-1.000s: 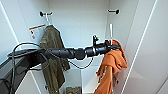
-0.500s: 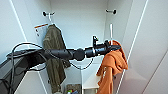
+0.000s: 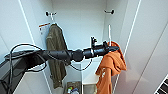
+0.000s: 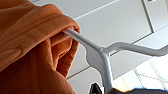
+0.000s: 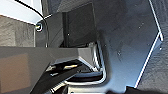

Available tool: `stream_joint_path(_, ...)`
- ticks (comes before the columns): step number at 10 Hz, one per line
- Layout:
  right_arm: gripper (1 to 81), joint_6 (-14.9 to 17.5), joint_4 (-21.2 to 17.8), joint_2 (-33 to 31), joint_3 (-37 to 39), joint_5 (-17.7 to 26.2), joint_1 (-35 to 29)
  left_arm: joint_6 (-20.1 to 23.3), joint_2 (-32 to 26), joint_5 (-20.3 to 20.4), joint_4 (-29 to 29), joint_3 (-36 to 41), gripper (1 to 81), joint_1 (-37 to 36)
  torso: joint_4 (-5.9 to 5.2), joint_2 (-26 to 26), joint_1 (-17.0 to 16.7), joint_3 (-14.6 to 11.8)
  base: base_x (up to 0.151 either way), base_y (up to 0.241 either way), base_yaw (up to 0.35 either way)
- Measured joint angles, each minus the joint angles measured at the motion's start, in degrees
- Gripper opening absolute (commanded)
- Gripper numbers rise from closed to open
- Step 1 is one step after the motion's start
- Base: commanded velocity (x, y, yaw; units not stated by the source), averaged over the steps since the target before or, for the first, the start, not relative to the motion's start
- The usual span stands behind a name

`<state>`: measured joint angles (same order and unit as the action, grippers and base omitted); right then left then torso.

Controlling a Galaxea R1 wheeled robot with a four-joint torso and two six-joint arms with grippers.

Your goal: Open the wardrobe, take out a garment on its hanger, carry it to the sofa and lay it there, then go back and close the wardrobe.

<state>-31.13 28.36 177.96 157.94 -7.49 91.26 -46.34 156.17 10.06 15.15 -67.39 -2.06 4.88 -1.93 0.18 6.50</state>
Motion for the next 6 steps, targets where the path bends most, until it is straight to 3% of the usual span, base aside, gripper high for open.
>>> stream_joint_path(6, 81.1, 0.0, 0.0, 0.0, 0.0, 0.0, 0.0, -0.4, -0.2, -0.3, 0.0, 1.4, 1.0, 0.0, 0.0, 0.0, 0.0, 0.0, -0.13, 0.0, 0.0)
